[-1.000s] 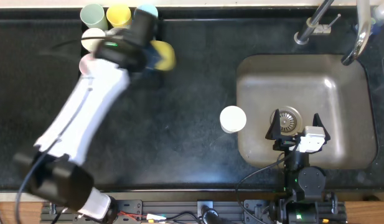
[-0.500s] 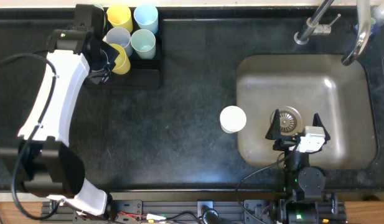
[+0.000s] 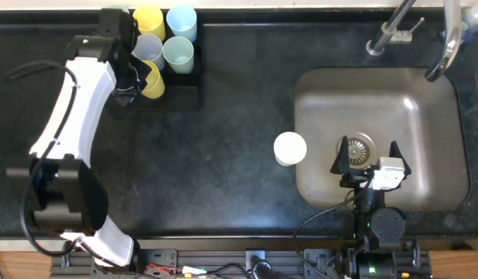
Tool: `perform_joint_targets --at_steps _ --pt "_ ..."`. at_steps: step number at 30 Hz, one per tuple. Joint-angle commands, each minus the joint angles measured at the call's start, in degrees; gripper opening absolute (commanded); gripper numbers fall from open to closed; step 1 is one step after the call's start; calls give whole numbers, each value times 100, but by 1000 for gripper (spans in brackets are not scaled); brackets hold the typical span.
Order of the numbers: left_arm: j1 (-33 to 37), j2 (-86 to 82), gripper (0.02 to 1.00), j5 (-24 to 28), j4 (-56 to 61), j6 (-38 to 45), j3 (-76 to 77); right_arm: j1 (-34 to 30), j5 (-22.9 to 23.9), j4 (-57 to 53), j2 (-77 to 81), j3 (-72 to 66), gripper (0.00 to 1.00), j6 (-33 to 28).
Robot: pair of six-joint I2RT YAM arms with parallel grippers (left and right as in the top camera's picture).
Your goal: Store Cups
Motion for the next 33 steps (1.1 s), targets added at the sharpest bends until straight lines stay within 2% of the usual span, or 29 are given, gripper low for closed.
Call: perform_joint_targets --at_steps 1,16,18,19,21,22,28,33 --pt "61 170 36 -52 50 -149 -42 -20 4 33 -57 -76 996 59" --pt "61 455 36 -105 116 -146 -42 -20 4 33 -57 -76 996 61" --pt "61 455 64 -114 114 -146 -42 -20 2 33 -57 -76 998 59" --pt "61 455 176 -114 114 -144 -42 -20 2 33 -57 -76 998 61" --pt "61 455 553 -111 114 -144 -42 -20 2 33 -57 -76 998 61" --pt "61 455 998 -111 114 -142 -42 -20 4 33 -57 -76 996 61" --pt "61 103 998 -116 59 -57 -39 -20 4 33 -57 -76 998 61" --pt "61 -931 998 -111 -149 688 -39 -20 4 33 -57 -76 996 59"
